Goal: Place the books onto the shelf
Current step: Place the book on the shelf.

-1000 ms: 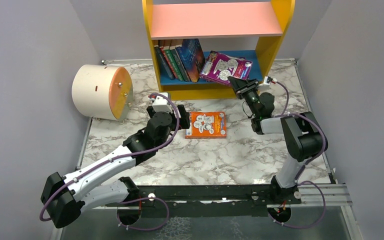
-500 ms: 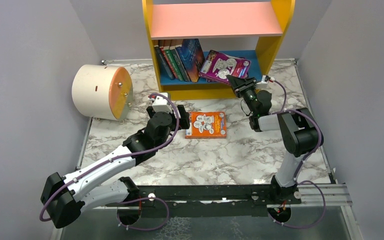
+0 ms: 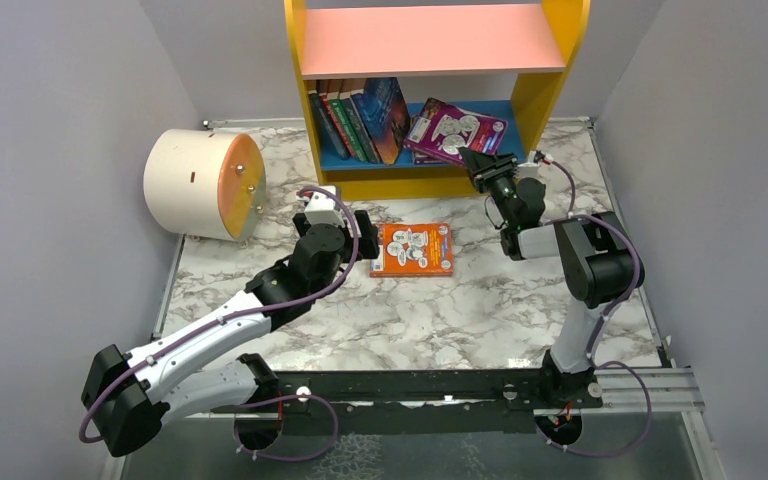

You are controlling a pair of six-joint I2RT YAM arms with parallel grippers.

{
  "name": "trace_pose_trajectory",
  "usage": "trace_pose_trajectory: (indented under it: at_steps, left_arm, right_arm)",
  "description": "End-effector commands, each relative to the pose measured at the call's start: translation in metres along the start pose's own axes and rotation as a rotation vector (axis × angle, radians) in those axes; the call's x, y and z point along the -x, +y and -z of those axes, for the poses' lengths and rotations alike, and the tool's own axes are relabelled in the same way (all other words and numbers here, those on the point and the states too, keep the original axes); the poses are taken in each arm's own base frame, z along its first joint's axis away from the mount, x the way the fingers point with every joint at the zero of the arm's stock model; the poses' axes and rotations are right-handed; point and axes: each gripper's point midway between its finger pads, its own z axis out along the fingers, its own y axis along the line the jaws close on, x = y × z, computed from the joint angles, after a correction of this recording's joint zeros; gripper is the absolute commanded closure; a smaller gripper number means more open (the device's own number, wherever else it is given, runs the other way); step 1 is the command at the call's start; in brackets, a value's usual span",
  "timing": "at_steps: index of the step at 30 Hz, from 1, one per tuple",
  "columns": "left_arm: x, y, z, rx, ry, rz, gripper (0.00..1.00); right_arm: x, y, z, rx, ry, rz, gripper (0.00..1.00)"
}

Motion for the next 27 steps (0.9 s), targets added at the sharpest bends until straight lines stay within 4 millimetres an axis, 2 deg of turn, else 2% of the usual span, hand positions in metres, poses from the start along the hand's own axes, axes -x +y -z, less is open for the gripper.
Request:
trace_pose_trajectory:
  at_steps: [1,5,11,14,19,27]
  left_arm:
    - [0.004,0.001,0.001,0.003,-0.008,0.011,0.13]
    - [0.003,0.002,0.001,0.006,-0.004,0.012,0.13]
    - [0.001,0.002,0.0,0.007,0.002,0.015,0.13]
    - [0.0,0.002,0.0,0.006,0.003,0.017,0.13]
    - [-0.001,0.002,0.0,0.008,0.006,0.017,0.13]
    - [-0.003,0.001,0.0,0.005,0.012,0.022,0.13]
  right_arm:
    - [0.019,0.03,-0.009,0.108,-0.056,-0.004,0.99]
    - [0.021,0.025,-0.009,0.096,-0.05,-0.008,0.97]
    - [0.025,0.016,-0.009,0.092,-0.037,-0.032,0.78]
    - [0.025,0.011,-0.009,0.08,-0.032,-0.032,0.71]
    - [0.026,0.005,-0.006,0.059,-0.032,-0.027,0.47]
    - [0.024,0.003,0.003,0.044,-0.023,-0.014,0.2]
